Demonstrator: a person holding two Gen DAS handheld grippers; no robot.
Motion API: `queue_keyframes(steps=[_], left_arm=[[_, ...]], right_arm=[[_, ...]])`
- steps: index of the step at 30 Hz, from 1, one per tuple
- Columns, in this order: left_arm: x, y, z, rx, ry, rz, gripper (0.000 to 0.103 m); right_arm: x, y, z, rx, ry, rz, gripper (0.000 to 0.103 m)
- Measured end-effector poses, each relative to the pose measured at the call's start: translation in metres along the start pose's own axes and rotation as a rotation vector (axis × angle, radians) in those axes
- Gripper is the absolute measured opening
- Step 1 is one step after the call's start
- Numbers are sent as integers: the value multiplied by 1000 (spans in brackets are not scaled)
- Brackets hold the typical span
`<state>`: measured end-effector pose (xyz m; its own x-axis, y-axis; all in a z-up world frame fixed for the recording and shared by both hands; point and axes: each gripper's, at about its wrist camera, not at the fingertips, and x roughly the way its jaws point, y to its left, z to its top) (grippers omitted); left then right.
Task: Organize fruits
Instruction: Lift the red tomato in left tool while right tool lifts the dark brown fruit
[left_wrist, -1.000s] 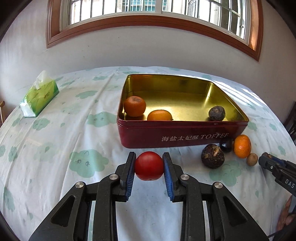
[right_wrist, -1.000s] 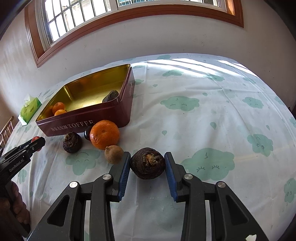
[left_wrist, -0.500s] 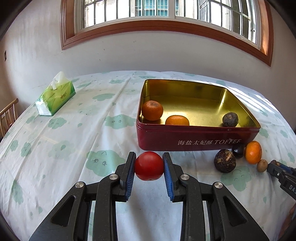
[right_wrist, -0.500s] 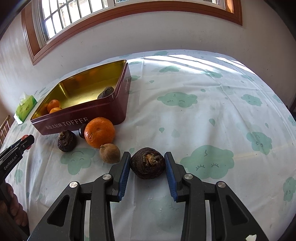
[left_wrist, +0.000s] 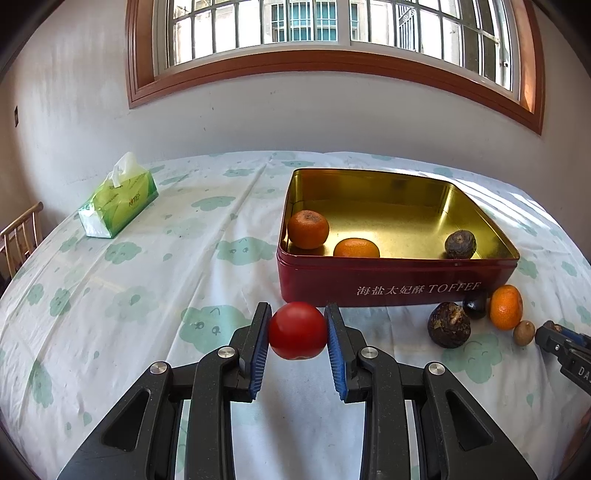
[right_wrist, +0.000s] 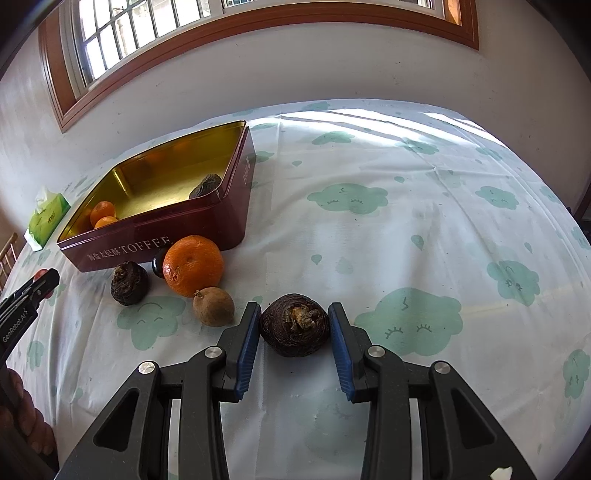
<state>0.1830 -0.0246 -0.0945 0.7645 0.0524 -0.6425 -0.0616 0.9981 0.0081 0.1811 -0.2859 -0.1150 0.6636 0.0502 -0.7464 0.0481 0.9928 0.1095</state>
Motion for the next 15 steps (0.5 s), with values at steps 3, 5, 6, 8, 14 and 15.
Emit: queue_keyframes(steps=[3, 5, 6, 8, 14, 15], left_arm=[[-1, 0, 0, -1, 0, 2, 31], [-1, 1, 0, -1, -1, 1, 31], [-1, 1, 0, -1, -1, 2, 31], [-1, 1, 0, 0, -3, 1, 31], [-1, 0, 0, 0, -2, 1, 31], [-1, 0, 0, 0, -1, 1, 31]], right_arm=[[0, 0, 0, 1, 0, 1, 34], [0, 1, 0, 0, 0, 0, 34], [0, 0, 0, 0, 0, 0, 34], [1, 0, 0, 0, 0, 0, 34], [0, 0, 0, 1, 0, -1, 34], [0, -1, 0, 1, 0, -2, 34]])
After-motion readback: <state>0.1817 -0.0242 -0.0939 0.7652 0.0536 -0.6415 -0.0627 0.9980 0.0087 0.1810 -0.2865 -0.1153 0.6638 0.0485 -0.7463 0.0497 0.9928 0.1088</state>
